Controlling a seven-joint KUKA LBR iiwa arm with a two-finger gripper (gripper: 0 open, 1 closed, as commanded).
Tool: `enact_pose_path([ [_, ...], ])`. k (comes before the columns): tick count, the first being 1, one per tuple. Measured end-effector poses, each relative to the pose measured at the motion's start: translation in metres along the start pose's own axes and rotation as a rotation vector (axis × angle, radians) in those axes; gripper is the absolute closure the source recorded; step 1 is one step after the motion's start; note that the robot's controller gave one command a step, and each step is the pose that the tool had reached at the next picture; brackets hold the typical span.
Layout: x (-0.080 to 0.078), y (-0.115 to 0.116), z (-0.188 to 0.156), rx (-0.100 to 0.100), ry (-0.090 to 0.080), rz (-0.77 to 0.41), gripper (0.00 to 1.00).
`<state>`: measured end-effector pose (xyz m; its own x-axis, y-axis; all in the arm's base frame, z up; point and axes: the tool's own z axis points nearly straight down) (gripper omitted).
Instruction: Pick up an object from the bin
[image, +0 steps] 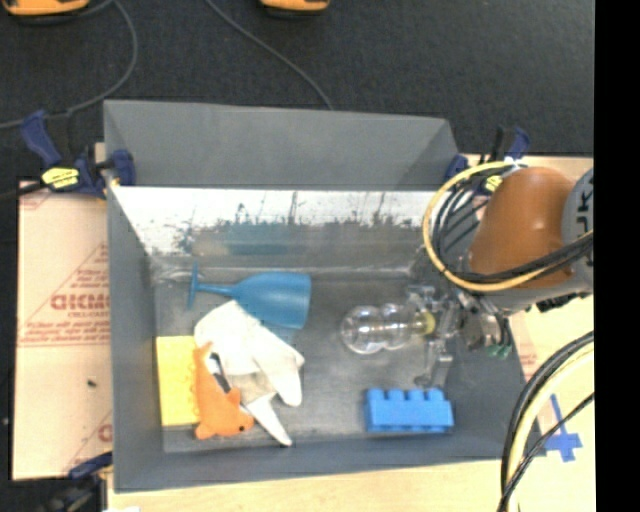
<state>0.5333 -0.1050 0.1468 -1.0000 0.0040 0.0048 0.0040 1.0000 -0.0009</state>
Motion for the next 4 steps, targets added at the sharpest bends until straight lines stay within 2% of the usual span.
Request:
enact_pose_path([
  [1,-0.002,0.0,-0.005,0.001,-0.008,-0.004,0.0],
  [2,-0.003,0.045,0.056,0.004,-0.029,0.003,0.0],
  [3,-0.001,0.038,0.044,0.001,-0.016,-0.001,0.0],
  [4,-0.012,0.051,0.06,0.015,-0.088,-0.1,1.0],
])
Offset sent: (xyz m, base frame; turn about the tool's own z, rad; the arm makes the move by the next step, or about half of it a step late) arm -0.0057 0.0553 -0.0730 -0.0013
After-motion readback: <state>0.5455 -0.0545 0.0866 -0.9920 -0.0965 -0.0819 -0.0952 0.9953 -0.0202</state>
